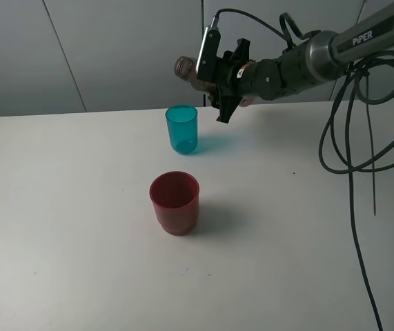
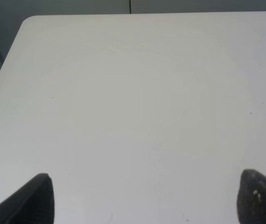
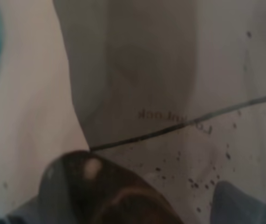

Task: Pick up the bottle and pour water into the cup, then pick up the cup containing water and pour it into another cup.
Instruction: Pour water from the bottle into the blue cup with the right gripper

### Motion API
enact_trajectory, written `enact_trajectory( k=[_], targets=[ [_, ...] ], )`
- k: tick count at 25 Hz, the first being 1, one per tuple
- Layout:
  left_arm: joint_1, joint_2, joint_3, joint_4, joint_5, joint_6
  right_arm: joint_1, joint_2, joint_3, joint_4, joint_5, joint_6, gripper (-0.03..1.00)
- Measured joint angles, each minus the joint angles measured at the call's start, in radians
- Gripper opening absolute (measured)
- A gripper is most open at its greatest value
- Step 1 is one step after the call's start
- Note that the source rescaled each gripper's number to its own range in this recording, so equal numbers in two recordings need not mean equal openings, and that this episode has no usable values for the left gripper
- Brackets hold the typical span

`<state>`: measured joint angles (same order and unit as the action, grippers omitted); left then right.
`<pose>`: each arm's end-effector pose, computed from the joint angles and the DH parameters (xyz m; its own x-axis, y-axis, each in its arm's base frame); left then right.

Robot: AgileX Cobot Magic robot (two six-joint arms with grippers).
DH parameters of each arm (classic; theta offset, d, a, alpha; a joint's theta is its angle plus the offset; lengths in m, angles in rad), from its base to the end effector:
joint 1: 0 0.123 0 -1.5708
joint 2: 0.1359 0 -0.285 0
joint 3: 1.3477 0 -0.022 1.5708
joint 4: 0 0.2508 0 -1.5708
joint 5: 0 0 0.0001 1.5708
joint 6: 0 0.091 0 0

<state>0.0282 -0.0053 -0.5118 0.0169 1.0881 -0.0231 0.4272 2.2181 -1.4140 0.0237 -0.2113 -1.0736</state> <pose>-0.0082 0.0011 0.2783 -0.4642 -0.0284 -0.8853 -0.0485 0.9988 -0.0065 0.4408 0.2002 0.1326 0.1368 -0.8910 -0.4329 -0.5865 0.2793 -0.7603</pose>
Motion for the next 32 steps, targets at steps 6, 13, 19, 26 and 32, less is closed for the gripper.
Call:
enact_trajectory(
  k=[6, 13, 19, 26, 32],
  targets=[
    [0.000, 0.000, 0.000, 0.000, 0.000, 0.006, 0.000, 0.000, 0.033, -0.008, -0.029, -0.001, 0.07],
    [0.000, 0.000, 0.000, 0.000, 0.000, 0.006, 0.000, 0.000, 0.033, -0.010, -0.134, -0.071, 0.07],
    [0.000, 0.000, 0.000, 0.000, 0.000, 0.004, 0.000, 0.000, 0.033, 0.051, -0.197, -0.219, 0.07],
    [0.000, 0.000, 0.000, 0.000, 0.000, 0.004, 0.000, 0.000, 0.033, 0.097, -0.202, -0.330, 0.07],
    [0.000, 0.000, 0.000, 0.000, 0.000, 0.004, 0.000, 0.000, 0.033, 0.149, -0.214, -0.428, 0.07]
  ],
)
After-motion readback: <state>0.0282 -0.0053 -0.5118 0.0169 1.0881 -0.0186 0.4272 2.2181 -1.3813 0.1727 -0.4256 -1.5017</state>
